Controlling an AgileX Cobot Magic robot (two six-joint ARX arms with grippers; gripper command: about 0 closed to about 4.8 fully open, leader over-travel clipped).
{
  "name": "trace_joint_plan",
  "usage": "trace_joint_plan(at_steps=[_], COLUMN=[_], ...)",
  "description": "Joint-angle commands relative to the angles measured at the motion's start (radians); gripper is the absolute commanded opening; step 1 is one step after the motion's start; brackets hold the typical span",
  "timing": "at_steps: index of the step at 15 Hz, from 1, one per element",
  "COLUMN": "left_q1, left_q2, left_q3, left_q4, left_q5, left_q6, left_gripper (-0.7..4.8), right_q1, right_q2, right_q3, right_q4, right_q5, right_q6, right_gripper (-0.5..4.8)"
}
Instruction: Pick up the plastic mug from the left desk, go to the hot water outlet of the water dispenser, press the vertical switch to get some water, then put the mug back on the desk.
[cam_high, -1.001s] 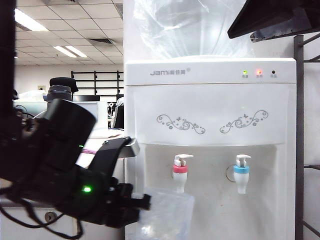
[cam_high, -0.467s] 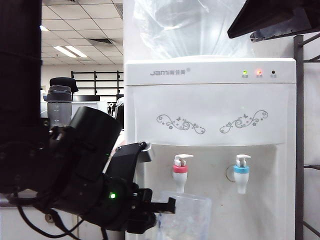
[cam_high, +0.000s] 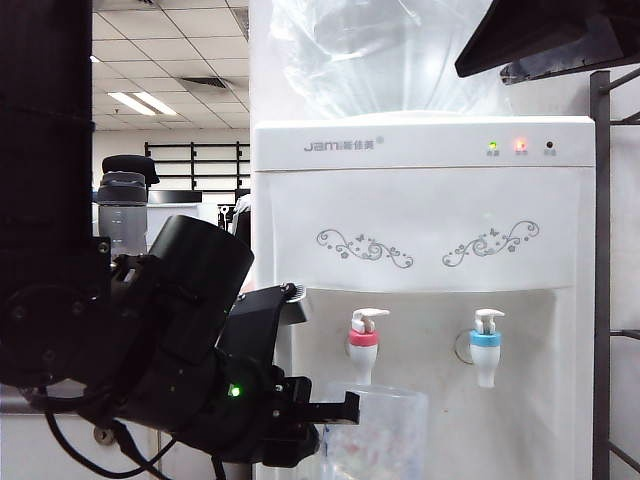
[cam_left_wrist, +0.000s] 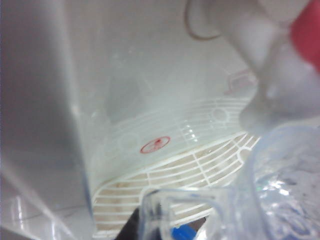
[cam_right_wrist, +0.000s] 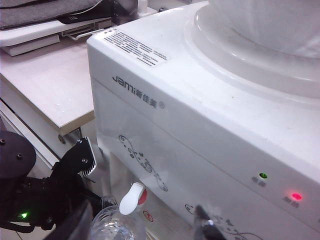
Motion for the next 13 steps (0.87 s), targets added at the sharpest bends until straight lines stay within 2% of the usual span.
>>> trace_joint_plan(at_steps=[1, 4, 9, 13], left_q1=[-0.002, -0.024, -0.025, -0.021], left_q2=[-0.002, -0.002, -0.002, -0.001], left_q3=[0.016, 0.005, 0.006, 0.011], left_q4=[-0.006, 0.108, 0.062, 0.082], left_q5=[-0.009, -0.040, -0.066, -0.119], left_q6=[-0.023, 0.002, -0.005, -0.006], left_gripper=[-0.05, -0.05, -0.05, -0.05], right_q1=[0.000, 0.000, 0.000, 0.000], right_q2=[-0.001, -0.001, -0.001, -0.001], right_q3=[0.007, 0.007, 0.007, 0.007], right_q4=[0.014, 0.014, 0.014, 0.014], right_q5=[-0.001, -0.001, -0.001, 0.000], right_q6=[-0.003, -0.003, -0.003, -0.003], right_gripper=[2.65, 2.65, 2.65, 2.65])
